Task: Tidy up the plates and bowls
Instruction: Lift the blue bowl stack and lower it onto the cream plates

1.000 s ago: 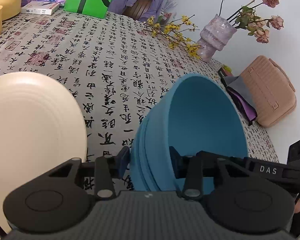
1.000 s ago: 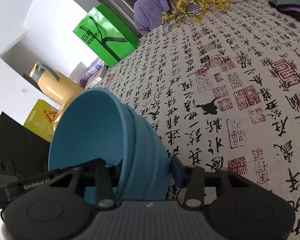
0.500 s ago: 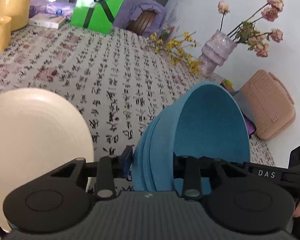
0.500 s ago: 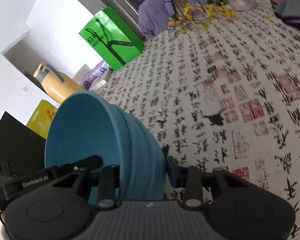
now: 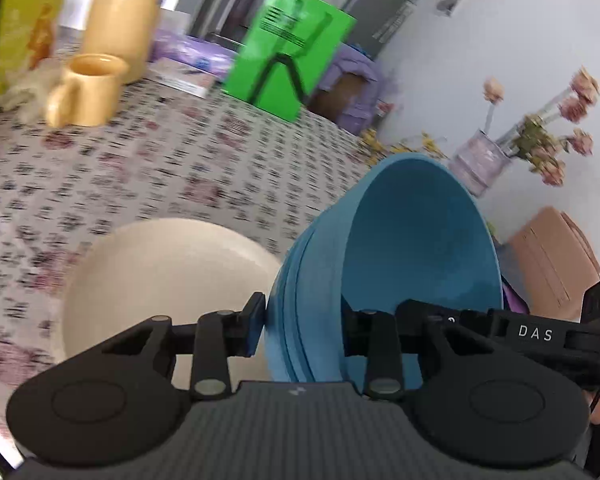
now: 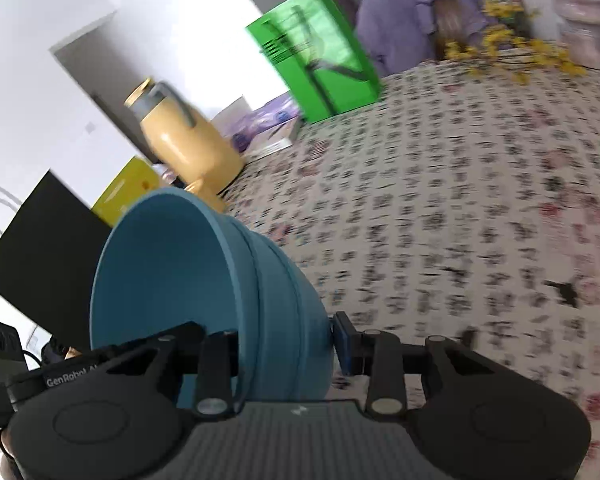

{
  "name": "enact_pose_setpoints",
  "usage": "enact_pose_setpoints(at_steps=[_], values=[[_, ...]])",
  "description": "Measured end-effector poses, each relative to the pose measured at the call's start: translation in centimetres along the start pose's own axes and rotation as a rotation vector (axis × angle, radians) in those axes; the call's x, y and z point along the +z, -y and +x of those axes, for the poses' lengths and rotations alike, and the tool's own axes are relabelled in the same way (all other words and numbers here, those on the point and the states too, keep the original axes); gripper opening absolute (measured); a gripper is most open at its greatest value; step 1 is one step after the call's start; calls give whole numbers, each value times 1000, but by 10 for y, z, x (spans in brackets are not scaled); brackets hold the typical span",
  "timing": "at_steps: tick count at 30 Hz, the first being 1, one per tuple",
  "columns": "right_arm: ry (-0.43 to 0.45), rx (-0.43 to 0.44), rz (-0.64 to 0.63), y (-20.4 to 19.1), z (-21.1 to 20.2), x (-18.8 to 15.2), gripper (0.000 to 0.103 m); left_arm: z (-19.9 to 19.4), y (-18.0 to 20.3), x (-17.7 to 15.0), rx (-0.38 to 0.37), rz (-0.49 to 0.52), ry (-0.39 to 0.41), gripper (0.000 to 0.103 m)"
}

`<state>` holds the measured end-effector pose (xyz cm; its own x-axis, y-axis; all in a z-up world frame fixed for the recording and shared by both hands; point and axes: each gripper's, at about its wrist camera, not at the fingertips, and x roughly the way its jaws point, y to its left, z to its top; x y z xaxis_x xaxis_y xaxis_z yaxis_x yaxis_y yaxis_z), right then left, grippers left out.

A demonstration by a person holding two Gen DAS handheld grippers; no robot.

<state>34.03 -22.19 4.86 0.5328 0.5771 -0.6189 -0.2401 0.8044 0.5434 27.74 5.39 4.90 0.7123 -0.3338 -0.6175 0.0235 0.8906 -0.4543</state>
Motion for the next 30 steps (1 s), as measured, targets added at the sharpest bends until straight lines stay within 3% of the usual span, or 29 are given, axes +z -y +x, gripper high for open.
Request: enact_pose_setpoints(at_steps=[11,30], values=[[-112,44,-31,-54,62,0,33,-21,-67,15,82,-86,4,34],[-174,28,39,-51,94,-4,33,-7,-92,16,78,-114,-38,34]])
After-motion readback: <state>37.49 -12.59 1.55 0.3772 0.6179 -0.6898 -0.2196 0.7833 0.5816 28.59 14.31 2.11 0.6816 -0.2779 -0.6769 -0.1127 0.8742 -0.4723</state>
